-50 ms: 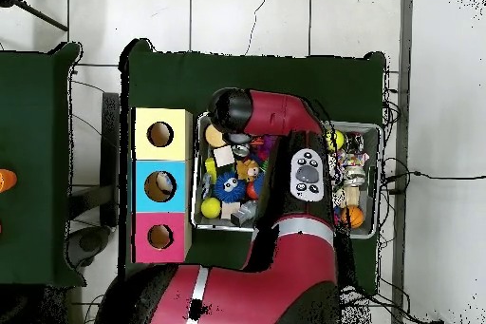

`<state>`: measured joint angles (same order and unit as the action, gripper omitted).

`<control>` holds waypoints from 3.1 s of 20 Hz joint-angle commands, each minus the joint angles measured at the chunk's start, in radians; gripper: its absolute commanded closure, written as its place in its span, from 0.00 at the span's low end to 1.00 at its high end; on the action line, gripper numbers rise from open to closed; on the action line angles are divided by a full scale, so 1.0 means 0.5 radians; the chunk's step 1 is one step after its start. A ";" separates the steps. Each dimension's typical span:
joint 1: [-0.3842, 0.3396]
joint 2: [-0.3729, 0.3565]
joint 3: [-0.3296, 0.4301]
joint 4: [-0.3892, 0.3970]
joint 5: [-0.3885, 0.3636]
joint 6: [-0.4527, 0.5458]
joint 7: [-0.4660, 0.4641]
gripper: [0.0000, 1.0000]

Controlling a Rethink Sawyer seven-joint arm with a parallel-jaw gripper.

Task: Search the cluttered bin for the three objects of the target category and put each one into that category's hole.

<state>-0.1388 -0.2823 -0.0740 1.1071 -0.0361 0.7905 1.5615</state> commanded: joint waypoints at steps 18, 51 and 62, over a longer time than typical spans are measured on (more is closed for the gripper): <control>0.011 0.041 0.155 0.230 0.046 -0.119 0.311 0.00; -0.081 0.239 0.216 0.213 -0.008 -0.338 0.210 0.00; -0.083 0.239 0.216 0.208 -0.031 -0.360 0.184 1.00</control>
<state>-0.1658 -0.2154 -0.0461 1.1228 -0.0353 0.6638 1.5615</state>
